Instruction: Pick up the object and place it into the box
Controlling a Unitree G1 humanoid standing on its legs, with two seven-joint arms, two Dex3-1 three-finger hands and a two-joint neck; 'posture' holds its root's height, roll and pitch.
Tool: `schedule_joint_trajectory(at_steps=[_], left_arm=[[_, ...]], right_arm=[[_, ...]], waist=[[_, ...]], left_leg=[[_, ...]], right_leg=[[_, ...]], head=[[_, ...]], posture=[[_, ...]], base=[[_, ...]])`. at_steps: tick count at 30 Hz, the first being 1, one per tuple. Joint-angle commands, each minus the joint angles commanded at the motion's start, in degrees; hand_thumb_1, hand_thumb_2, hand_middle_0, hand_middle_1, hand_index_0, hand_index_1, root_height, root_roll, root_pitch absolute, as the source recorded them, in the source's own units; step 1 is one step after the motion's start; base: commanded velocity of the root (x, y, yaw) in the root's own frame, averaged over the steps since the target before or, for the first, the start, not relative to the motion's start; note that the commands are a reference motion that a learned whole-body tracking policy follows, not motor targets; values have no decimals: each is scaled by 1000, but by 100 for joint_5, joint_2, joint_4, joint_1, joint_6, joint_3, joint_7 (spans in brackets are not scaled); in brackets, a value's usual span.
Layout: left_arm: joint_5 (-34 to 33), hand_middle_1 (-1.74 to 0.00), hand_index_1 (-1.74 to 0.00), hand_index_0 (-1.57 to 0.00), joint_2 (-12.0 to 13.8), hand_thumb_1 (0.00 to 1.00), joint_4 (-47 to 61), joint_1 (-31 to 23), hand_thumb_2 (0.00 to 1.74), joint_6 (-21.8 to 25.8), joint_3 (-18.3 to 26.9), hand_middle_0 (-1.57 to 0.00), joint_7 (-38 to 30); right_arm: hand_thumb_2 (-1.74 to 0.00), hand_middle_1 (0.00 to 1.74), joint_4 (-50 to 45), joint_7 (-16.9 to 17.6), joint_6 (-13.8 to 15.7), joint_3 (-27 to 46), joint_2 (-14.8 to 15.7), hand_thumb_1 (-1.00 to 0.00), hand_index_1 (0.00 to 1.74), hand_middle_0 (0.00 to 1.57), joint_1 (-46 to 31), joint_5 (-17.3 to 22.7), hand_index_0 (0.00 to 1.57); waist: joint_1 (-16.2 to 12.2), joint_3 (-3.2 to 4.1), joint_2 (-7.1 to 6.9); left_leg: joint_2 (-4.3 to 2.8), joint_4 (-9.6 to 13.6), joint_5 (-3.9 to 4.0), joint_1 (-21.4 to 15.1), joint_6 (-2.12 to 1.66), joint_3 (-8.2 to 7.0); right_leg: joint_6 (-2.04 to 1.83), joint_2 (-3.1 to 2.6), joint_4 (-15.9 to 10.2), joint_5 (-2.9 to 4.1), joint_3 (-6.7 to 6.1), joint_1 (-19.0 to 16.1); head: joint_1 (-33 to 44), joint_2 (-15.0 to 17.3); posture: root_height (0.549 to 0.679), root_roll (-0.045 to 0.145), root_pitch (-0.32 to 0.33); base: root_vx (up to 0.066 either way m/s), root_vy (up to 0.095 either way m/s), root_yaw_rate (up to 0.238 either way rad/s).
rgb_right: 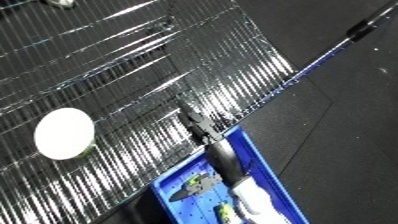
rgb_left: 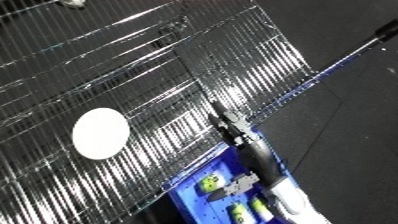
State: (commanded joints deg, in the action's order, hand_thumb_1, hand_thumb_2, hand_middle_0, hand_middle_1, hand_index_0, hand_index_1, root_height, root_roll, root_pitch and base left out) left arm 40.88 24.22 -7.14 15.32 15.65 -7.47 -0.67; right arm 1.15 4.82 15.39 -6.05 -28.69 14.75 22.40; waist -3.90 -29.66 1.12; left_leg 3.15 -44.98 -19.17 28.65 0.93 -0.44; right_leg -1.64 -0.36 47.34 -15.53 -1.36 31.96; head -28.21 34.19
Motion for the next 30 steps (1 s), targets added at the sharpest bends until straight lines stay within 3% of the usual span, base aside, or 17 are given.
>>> schedule_joint_trajectory(at_steps=[7,11,21,30], left_arm=[[-35,-1740,-1740,-1570,15,1000,-16,-15,1740,-200,27,-1570,121],[-33,-1740,-1740,-1570,87,1000,41,-4,1740,-308,-32,-1570,203],[-86,-1740,-1740,-1570,161,1000,103,-89,1740,-355,-93,-1570,354],[-136,-1740,-1740,-1570,234,1000,196,-198,1740,-433,-101,-1570,437]], right_arm=[[0,0,67,83,-23,-110,210,0,0,0,210,-15,0],[0,0,137,334,35,-181,324,0,0,0,381,-61,0],[0,0,356,512,46,-302,351,0,0,0,616,-315,0],[0,0,578,579,-36,-405,281,0,0,0,746,-208,0]], waist=[[189,10,-12],[317,-3,-17],[493,-13,-5],[572,-13,44]], left_leg=[[49,-152,15,106,10,101],[81,-196,32,163,23,154],[115,-378,5,284,61,205],[128,-624,-42,453,80,190]], right_leg=[[6,39,231,-93,105,64],[1,71,343,-147,176,111],[19,151,631,-251,293,244],[32,212,892,-289,335,451]], head=[[798,253],[1072,187],[1241,64],[1194,20]], posture=[[623,65,23],[620,59,22],[613,52,18],[605,52,16]], base=[[68,-37,164],[50,-69,204],[52,-25,156],[40,4,70]])
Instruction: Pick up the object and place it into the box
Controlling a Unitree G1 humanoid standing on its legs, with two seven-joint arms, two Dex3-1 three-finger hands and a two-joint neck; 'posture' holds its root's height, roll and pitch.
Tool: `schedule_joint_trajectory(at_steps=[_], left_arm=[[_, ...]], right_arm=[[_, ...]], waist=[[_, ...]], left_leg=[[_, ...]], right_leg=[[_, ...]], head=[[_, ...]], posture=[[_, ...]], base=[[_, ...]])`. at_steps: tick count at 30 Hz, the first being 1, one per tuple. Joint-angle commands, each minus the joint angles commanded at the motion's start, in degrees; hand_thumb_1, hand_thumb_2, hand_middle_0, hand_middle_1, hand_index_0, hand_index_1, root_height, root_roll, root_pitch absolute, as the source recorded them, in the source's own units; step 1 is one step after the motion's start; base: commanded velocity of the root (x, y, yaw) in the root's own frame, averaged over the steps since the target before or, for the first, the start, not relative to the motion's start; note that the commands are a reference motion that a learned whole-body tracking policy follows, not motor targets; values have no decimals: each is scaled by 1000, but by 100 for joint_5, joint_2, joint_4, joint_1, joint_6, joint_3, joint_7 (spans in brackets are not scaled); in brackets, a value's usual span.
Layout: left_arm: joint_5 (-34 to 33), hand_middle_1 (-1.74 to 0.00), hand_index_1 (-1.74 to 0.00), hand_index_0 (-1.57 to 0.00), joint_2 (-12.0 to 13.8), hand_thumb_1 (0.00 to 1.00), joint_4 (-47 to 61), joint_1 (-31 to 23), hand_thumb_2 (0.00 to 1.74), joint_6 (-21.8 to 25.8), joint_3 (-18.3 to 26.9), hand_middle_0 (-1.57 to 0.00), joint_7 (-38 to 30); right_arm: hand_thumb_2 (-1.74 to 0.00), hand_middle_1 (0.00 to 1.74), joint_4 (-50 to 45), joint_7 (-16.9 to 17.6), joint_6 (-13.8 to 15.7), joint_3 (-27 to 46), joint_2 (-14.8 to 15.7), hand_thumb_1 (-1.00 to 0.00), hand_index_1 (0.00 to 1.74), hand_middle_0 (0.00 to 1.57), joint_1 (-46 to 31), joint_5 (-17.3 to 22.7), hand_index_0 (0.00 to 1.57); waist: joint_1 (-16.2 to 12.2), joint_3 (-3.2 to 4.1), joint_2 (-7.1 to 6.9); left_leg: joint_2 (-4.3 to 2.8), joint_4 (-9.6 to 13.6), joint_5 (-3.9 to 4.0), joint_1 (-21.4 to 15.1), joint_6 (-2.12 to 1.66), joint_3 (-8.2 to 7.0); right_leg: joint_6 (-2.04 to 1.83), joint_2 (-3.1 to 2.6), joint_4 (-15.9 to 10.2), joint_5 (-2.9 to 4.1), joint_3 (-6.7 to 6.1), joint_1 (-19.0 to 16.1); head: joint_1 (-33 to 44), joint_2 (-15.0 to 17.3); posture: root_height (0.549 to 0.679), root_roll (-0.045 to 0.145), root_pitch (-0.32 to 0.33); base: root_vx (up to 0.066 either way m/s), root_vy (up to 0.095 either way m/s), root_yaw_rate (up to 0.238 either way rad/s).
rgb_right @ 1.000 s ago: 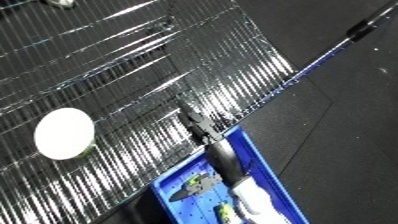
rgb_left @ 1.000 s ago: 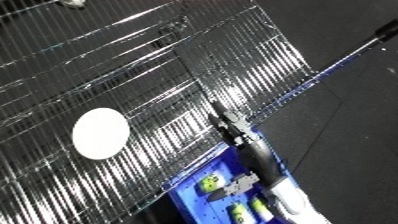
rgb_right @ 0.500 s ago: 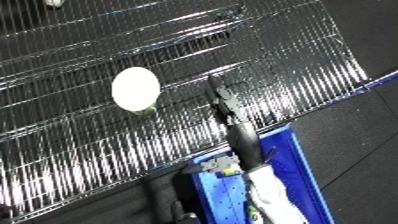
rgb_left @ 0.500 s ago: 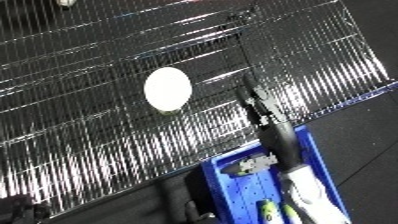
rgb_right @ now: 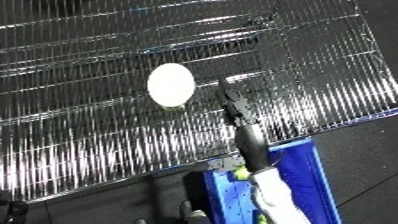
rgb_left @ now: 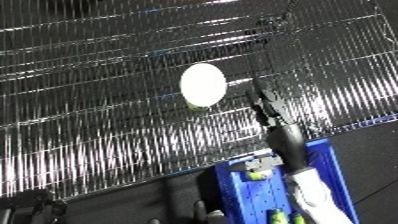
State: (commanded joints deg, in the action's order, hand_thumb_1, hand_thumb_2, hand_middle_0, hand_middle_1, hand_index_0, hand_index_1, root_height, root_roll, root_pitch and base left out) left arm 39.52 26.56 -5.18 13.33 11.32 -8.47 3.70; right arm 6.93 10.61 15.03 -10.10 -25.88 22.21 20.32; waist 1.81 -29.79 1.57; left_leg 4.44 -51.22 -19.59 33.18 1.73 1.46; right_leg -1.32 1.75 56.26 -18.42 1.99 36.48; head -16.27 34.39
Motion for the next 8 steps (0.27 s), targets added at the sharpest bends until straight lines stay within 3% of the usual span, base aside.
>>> schedule_joint_trajectory(at_steps=[8], left_arm=[[90,-1740,-1740,-1570,63,1000,-7,103,1740,-58,-105,-1570,-54]], right_arm=[[0,0,504,93,56,-142,-32,0,0,0,451,193,0]], waist=[[68,0,61]], left_leg=[[21,-241,-92,134,26,-6]], right_leg=[[18,37,249,-61,14,183]], head=[[-151,-30]], posture=[[597,52,13]], base=[[31,8,46]])
